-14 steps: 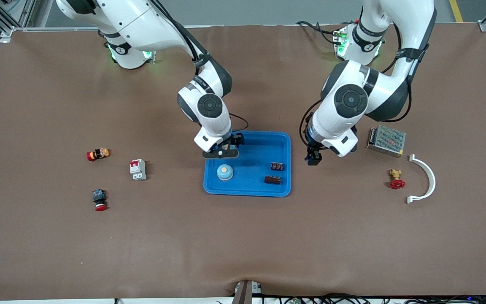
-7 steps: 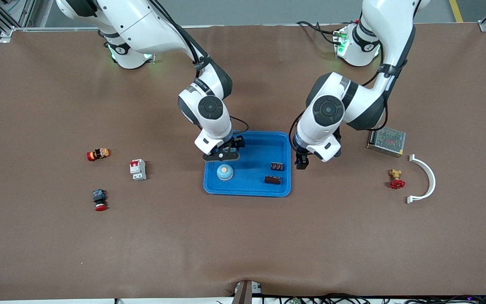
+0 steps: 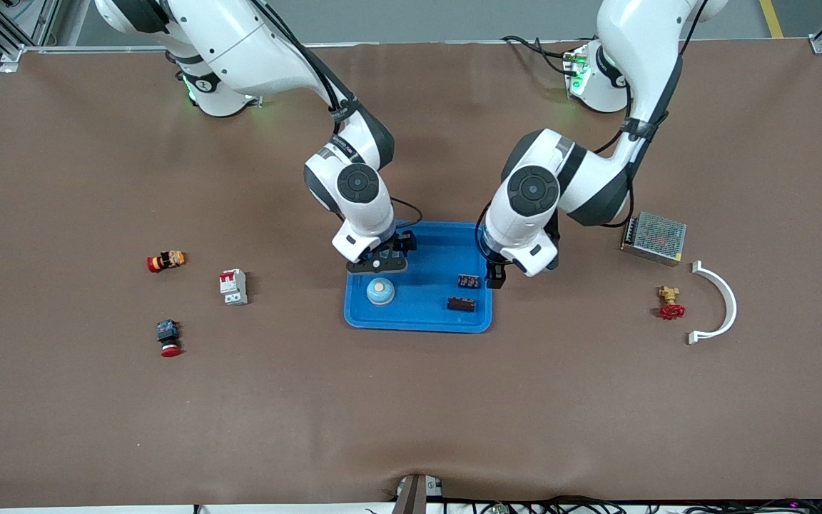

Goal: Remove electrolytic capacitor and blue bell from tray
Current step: 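Close the right gripper on the blue bell while the left gripper aligns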

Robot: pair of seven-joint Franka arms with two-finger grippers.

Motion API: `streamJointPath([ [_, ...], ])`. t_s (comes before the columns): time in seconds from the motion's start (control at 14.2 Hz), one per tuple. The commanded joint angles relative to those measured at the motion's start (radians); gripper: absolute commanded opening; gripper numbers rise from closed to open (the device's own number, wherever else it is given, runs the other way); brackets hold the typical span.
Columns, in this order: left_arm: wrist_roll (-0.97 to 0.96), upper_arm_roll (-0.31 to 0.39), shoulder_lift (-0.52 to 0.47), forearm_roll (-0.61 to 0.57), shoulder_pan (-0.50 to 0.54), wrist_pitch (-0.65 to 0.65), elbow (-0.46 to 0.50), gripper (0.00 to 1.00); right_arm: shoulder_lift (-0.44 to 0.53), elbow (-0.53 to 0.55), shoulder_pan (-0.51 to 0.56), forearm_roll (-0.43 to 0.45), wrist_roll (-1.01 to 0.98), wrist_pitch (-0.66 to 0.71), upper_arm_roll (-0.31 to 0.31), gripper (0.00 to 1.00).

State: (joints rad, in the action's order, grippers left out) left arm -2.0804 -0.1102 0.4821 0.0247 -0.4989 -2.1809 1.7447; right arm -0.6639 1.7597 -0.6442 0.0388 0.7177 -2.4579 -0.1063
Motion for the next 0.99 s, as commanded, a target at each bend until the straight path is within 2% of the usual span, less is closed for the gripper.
streamJointPath([
  [0.0,-0.023,0.001,0.071,-0.026,-0.026,-0.002,-0.065,1.00,-0.014,-0.020,-0.012,0.016,0.023,0.000,0.010,1.00],
  [0.42,-0.023,0.003,0.110,-0.042,-0.037,-0.045,-0.073,1.00,-0.014,-0.017,-0.017,0.016,0.023,0.000,0.010,1.00],
  [0.49,-0.021,0.003,0.116,-0.046,-0.036,-0.046,-0.073,1.00,-0.014,-0.017,-0.018,0.018,0.023,0.000,0.010,0.94],
  [0.57,-0.023,0.001,0.122,-0.058,-0.036,-0.048,-0.074,1.00,-0.014,-0.017,-0.018,0.016,0.023,0.000,0.010,0.83],
  [0.71,-0.018,0.003,0.125,-0.071,-0.035,-0.054,-0.074,1.00,-0.017,-0.017,-0.018,0.016,0.023,-0.001,0.010,0.79],
  [0.92,-0.015,0.003,0.133,-0.072,-0.036,-0.097,-0.068,1.00,-0.023,-0.017,-0.017,0.018,0.023,-0.001,0.010,0.59],
])
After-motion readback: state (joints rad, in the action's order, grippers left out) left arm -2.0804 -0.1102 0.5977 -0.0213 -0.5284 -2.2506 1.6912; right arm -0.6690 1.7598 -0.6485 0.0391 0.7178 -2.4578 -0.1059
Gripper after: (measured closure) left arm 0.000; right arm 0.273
